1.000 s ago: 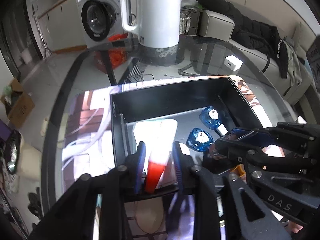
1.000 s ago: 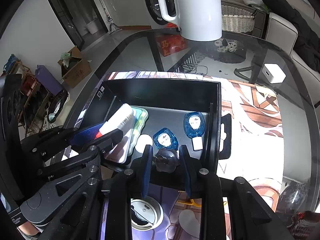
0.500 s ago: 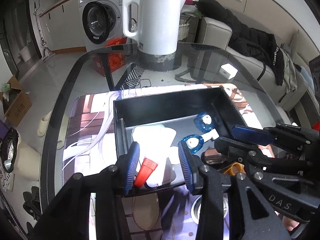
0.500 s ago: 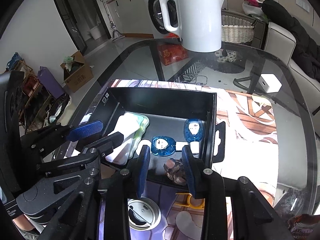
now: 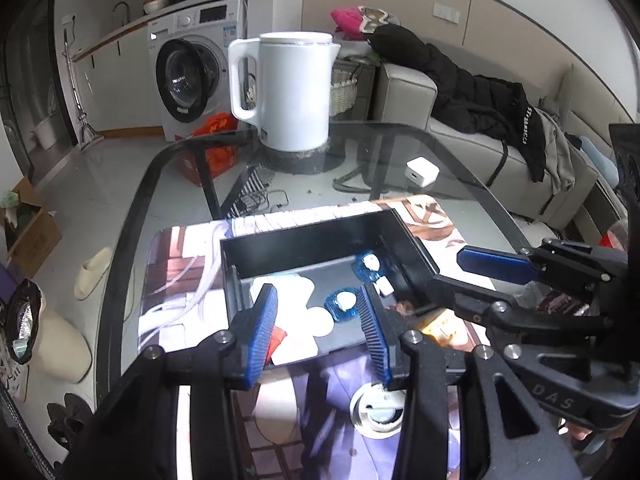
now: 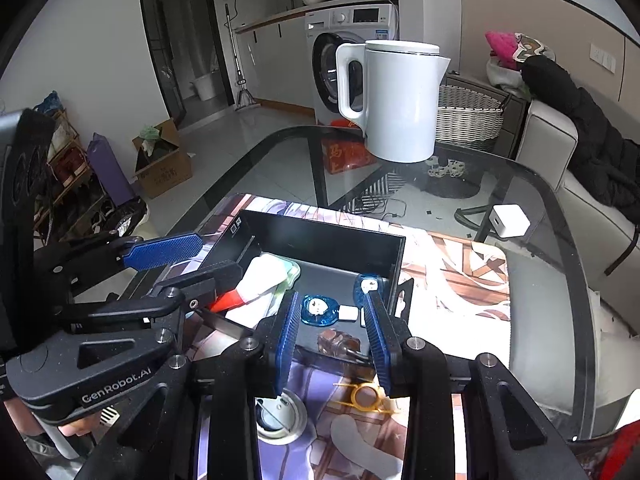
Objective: Organize rigid objects
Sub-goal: 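Lower the tube into the black box with the left tool while the right tool drops the screwdriver in, then grasp the white round lid with the left tool while the right tool grasps the yellow pry tool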
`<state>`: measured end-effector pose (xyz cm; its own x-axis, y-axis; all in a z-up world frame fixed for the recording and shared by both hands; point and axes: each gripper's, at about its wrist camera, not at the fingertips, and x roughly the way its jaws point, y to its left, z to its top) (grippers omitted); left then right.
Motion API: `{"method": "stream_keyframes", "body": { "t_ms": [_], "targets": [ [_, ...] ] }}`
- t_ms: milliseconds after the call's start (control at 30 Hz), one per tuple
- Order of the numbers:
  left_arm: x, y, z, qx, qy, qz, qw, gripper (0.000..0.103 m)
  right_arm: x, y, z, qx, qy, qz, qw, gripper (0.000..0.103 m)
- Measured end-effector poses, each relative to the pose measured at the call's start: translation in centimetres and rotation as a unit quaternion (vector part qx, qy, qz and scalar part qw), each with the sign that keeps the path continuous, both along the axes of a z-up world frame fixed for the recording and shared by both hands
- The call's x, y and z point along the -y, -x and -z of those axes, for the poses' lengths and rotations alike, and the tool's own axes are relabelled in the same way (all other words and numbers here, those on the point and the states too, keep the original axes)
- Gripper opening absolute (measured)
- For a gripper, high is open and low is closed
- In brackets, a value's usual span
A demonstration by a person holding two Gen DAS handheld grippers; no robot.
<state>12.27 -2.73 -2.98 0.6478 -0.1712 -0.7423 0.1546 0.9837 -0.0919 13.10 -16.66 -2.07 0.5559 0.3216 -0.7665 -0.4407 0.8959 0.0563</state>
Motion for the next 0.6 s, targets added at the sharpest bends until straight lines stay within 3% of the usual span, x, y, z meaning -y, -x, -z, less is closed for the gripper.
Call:
{"method": "stream_keyframes", "body": {
  "t_ms": [267,600],
  "targets": [
    [2.0,0.7,1.5,-0.049,-0.020,0.034,0.9980,0.042,2.1,-0.3,0.6,-0.042,0.037,-0.001,0.998,0.034],
    [5.0,0.8,3.8,-0.108,-0.031,0.080,0.9904,0.042,3.2,-0.5,4.9,-0.114,0.077,-0.021,0.990,0.034]
  ]
}}
